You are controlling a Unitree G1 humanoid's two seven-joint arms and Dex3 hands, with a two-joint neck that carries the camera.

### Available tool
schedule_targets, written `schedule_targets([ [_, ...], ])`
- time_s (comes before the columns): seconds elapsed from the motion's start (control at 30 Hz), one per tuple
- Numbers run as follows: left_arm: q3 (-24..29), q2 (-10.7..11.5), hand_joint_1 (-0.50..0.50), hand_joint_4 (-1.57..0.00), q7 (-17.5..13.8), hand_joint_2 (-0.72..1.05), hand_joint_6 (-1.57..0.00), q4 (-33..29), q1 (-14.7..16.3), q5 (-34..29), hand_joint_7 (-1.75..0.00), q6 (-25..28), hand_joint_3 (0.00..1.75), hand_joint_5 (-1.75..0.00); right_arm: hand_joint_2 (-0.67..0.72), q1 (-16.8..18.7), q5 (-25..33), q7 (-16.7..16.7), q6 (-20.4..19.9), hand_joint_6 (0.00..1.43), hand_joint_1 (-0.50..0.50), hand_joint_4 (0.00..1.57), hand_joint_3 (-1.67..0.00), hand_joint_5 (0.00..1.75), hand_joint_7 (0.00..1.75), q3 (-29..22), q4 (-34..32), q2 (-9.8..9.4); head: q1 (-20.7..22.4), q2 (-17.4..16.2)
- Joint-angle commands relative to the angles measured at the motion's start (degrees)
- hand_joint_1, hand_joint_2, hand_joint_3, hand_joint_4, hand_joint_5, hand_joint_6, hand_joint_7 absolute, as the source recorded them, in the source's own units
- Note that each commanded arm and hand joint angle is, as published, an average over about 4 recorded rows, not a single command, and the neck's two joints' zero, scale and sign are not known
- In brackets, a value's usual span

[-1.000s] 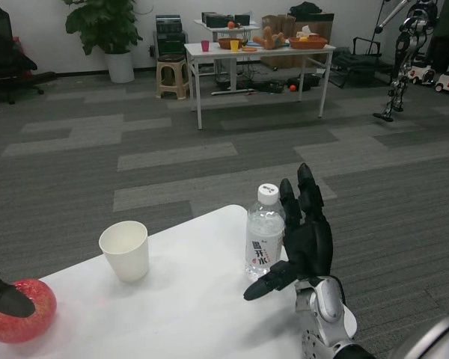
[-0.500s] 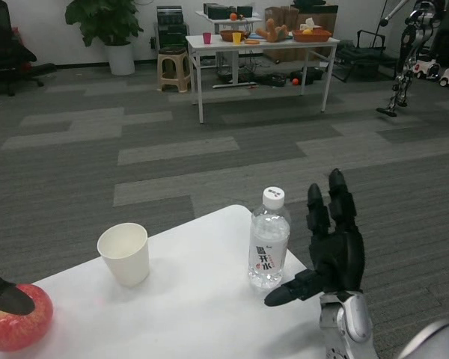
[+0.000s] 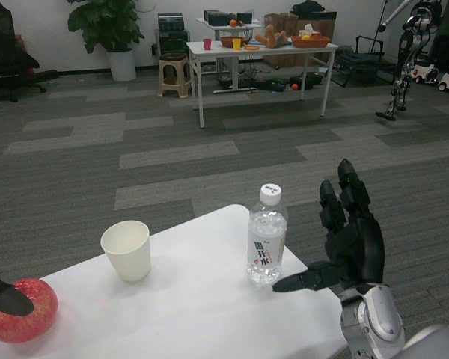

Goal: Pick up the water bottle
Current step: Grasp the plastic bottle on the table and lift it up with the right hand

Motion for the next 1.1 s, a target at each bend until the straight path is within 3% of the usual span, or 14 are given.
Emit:
schedule_targets([
  [0.03,0.15,0.23,-0.5,0.0,-0.02,-0.55,0.0,0.3,-0.32,0.21,0.0,-0.14,0.09,0.0,0.17,0.06,-2.71,-0.77,5.63,0.0,-0.46,0.0,-0.08,0.0,0.0,-2.99,-4.11,2.7,0.09,0.02],
  [0.17,0.32,0.23,-0.5,0.0,-0.02,-0.55,0.0,0.34,-0.32,0.21,0.0,-0.18,0.09,0.0,0.11,0.37,-3.37,-4.25,6.72,0.0,-0.46,0.0,-0.08,0.0,0.0,-2.73,-5.08,2.0,0.42,0.0],
  [0.23,0.37,0.23,-0.5,0.0,-0.02,-0.55,0.0,0.39,-0.32,0.21,0.0,-0.18,0.09,0.0,0.14,0.41,-3.42,-5.78,8.17,0.0,-0.46,0.0,-0.08,0.0,0.0,-2.38,-5.08,1.6,0.72,0.1],
  [0.37,0.24,0.27,-0.5,0.0,-0.02,-0.55,0.0,0.52,-0.32,0.21,0.0,-0.18,0.09,0.0,0.15,-0.56,-4.21,-6.88,13.67,0.0,-0.46,0.0,-0.08,0.0,0.0,-1.98,-4.9,0.81,0.75,0.33],
  [0.67,0.21,0.14,-0.5,0.0,-0.02,-0.55,0.0,0.67,-0.03,0.12,0.0,-0.21,0.09,0.0,0.15,-7.61,-6.8,-7.01,24.02,0.0,-0.46,0.0,-0.08,0.0,0.0,-0.51,-1.85,-0.95,1.49,0.93],
  [0.87,0.46,-0.12,-0.5,0.0,-0.02,-0.55,0.0,0.63,0.58,0.12,0.0,-0.32,0.09,0.0,0.15,-9.7,-8.21,-7.28,26.72,0.0,-0.46,0.0,-0.08,0.0,0.0,3.95,0.39,-2.42,2.35,1.51],
  [1.1,0.68,-0.15,-0.5,0.0,-0.02,-0.55,0.0,0.32,1.0,0.12,0.0,-0.38,0.09,0.0,0.22,-10.69,-8.58,-7.59,26.46,0.0,-0.46,0.0,-0.08,0.0,0.0,7.38,3.4,-2.92,2.45,1.81],
])
